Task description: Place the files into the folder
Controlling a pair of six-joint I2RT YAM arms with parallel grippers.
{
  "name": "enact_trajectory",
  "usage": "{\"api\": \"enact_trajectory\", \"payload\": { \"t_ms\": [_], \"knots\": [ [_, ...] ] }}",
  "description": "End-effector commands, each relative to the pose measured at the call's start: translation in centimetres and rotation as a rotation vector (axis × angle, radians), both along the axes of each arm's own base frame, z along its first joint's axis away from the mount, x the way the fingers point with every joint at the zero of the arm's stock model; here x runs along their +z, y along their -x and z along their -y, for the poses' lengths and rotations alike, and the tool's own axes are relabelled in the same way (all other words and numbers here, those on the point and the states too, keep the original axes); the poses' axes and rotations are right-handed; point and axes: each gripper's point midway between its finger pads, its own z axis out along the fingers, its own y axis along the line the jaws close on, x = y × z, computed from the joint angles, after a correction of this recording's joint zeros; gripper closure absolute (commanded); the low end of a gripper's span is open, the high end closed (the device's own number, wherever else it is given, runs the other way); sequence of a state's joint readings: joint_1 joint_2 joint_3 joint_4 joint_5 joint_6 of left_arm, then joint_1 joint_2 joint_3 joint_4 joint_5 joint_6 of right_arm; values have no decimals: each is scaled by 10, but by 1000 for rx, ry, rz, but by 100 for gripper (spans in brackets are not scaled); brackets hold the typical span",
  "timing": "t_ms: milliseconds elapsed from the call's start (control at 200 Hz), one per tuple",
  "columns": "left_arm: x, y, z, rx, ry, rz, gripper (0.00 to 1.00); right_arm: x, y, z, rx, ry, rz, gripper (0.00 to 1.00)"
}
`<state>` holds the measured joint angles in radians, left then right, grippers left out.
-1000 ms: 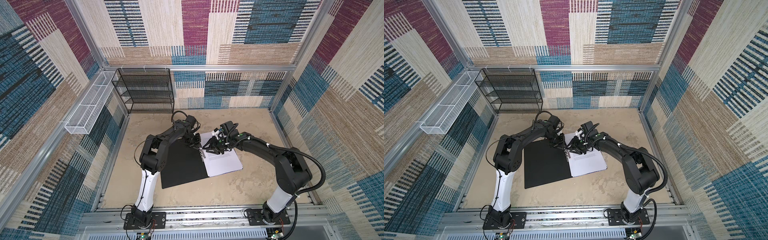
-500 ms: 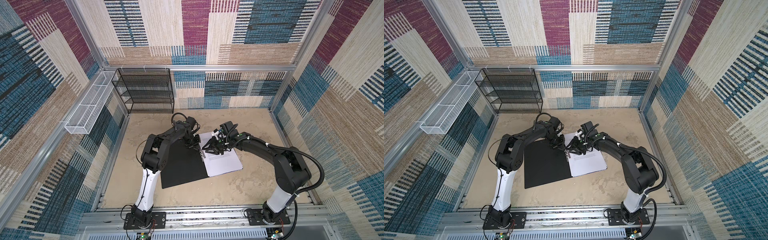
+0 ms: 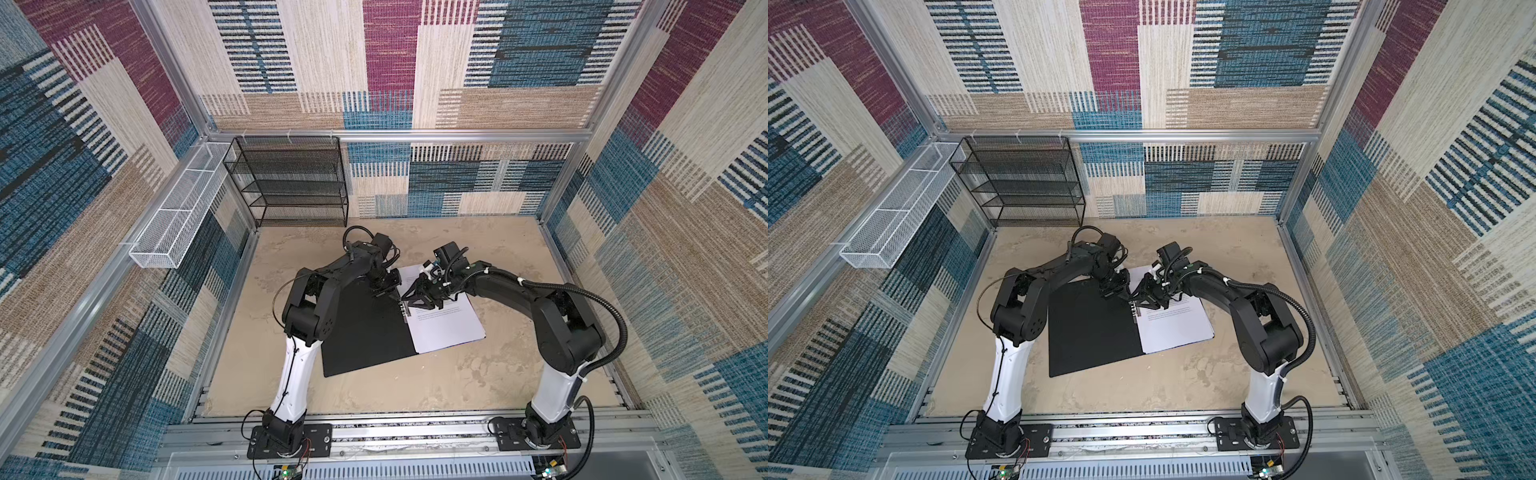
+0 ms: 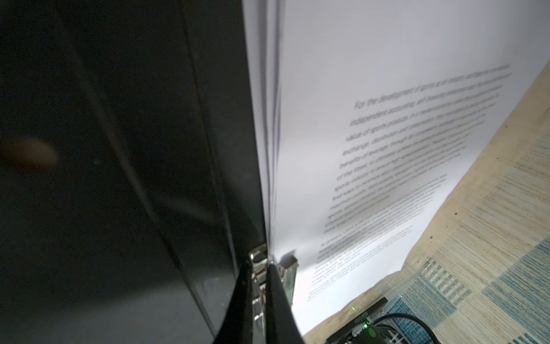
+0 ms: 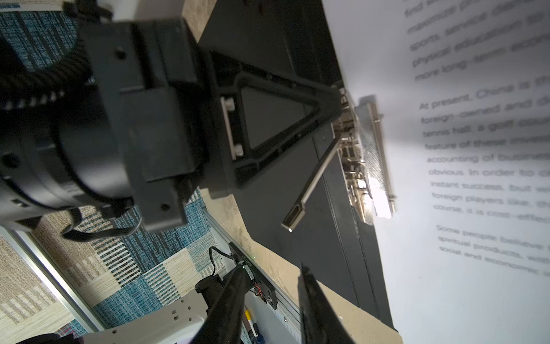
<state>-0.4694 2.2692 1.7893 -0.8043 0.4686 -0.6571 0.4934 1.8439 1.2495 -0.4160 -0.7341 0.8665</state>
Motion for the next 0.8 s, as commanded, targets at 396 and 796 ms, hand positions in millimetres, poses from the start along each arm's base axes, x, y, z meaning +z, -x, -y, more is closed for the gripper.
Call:
{"api": "enact_trajectory", "payload": {
  "t_ms": [396, 796],
  "knots": [
    [-7, 4, -2, 19, -2, -26, 94, -16, 3, -12, 6, -62, -110, 68],
    [-9, 6, -2, 25, 5, -31, 94, -23, 1, -15, -15, -82, -158, 69]
  ]
}}
